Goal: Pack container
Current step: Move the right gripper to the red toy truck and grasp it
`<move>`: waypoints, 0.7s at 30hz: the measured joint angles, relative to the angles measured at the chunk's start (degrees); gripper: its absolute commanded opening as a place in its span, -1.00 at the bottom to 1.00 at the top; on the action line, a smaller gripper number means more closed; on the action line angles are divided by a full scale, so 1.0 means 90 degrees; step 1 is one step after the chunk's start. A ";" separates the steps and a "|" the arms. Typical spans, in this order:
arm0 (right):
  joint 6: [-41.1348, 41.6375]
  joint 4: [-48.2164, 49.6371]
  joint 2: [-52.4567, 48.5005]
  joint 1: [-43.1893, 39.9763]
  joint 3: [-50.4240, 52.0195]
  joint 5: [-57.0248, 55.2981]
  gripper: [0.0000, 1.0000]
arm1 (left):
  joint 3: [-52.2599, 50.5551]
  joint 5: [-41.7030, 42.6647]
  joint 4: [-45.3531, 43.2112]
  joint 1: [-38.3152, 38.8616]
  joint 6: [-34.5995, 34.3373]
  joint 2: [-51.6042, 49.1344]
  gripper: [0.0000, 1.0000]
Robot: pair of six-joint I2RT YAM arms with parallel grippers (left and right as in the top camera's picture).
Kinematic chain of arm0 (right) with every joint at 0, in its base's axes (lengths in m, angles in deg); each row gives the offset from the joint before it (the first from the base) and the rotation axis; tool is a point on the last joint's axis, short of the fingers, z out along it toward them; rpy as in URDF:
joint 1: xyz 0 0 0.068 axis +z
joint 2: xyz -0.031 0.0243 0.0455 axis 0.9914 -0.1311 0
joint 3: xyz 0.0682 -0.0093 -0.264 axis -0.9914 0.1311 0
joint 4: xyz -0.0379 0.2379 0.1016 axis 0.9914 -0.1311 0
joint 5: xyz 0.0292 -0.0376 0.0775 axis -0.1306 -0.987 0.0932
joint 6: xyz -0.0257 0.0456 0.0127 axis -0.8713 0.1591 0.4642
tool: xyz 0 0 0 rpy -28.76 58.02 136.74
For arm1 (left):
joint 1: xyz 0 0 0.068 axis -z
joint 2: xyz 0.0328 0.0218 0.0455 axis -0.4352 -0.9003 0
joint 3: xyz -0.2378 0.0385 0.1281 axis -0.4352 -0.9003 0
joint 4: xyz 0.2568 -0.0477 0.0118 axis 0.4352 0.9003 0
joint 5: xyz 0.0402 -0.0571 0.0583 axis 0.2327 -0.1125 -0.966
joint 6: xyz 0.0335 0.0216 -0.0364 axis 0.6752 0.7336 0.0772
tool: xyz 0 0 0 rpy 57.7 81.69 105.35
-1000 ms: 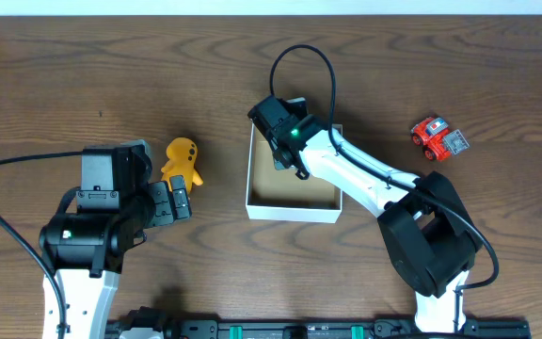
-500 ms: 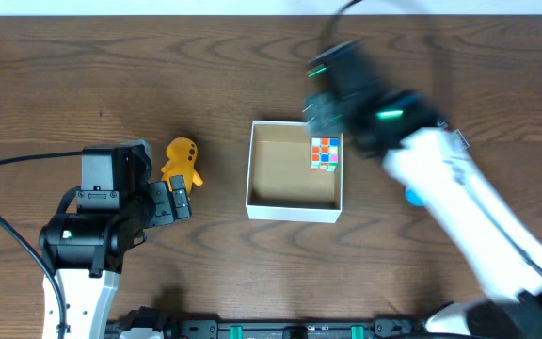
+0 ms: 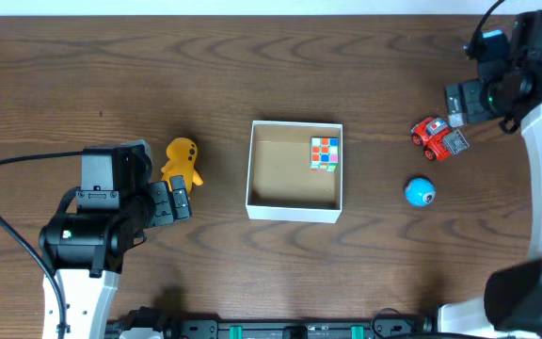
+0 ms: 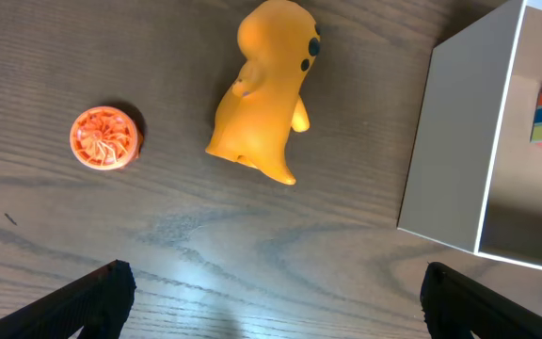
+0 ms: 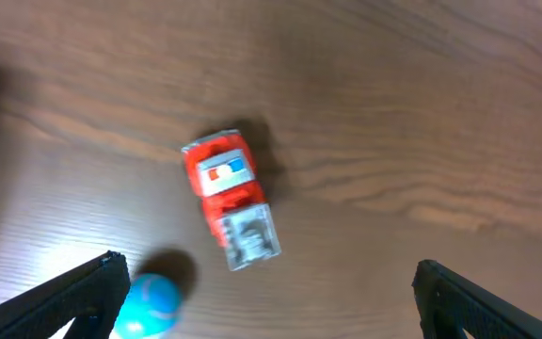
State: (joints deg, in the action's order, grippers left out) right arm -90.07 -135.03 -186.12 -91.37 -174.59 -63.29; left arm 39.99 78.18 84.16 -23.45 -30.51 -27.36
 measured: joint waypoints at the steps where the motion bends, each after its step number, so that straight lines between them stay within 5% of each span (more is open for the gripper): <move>1: -0.0112 0.0051 -0.0066 -0.0032 0.0000 0.0017 0.98 | 0.0000 0.0000 0.0000 0.0000 0.0000 0.0000 0.96; 21: -0.0872 0.0036 -0.2285 -0.0080 0.0024 0.0155 0.99 | 0.0000 0.0000 -0.0053 0.0000 0.0000 0.0000 0.96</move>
State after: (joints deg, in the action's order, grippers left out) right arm -97.91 -134.70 -206.69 -92.09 -174.37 -61.89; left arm 39.99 78.18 83.68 -23.45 -30.51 -27.36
